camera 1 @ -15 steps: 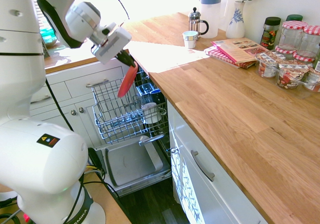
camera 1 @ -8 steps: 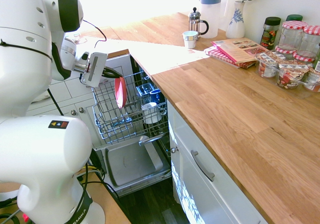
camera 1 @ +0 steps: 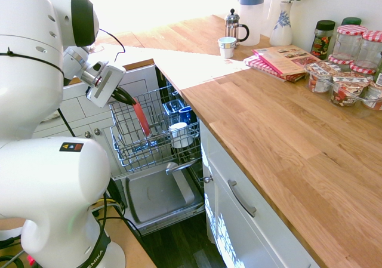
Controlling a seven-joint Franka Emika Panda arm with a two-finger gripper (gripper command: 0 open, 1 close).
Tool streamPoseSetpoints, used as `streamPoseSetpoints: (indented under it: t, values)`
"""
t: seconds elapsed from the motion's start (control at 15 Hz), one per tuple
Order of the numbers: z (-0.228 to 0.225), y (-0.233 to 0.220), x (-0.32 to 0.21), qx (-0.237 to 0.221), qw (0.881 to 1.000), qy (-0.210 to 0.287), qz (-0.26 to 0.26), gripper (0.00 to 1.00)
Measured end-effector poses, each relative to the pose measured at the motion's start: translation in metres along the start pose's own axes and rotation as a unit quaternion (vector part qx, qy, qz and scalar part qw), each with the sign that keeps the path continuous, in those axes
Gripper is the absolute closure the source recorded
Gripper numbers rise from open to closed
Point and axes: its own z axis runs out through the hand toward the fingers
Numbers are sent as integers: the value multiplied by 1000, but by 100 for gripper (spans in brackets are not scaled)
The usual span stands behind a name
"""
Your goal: Put the plate in the dishwasher
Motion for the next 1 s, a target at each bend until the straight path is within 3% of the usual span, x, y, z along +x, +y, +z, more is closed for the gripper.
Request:
streamPoseSetpoints:
  t: [0.47, 0.8, 1.0]
  values:
    - [1, 3, 26, -12, 996, -85, -14, 0]
    - [-16, -4, 19, -11, 994, -109, -25, 0]
    - [-34, 15, 58, 0, 992, -127, -7, 0]
